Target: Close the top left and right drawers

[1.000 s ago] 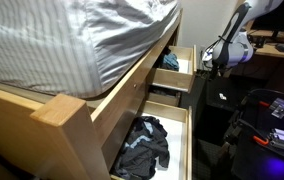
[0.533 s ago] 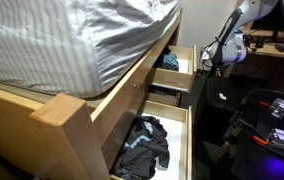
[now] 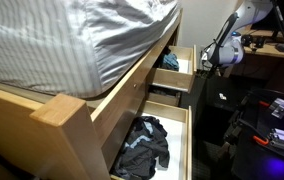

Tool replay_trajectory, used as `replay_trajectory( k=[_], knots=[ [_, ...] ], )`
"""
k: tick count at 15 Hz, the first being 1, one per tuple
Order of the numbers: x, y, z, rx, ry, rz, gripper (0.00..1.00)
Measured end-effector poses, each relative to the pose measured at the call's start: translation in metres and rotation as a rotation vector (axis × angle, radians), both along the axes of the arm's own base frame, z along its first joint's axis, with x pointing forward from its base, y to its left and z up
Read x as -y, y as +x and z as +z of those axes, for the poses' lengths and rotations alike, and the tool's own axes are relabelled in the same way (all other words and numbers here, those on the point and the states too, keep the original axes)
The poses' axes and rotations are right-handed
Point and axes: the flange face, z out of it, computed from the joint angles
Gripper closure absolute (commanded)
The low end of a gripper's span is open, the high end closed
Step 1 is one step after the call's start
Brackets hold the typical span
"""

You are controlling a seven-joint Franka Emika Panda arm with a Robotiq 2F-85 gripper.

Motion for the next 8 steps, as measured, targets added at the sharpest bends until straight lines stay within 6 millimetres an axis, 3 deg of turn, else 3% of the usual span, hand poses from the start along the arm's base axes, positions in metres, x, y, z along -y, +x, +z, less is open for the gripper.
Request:
replay_trajectory(
  k=[4,8],
  knots=[
    [-0.008,0.014,0.008,0.072,-0.041,0.021,0.00],
    [-0.022,0.066,0.027,0.192,-0.022,0.190,0.00]
  ],
)
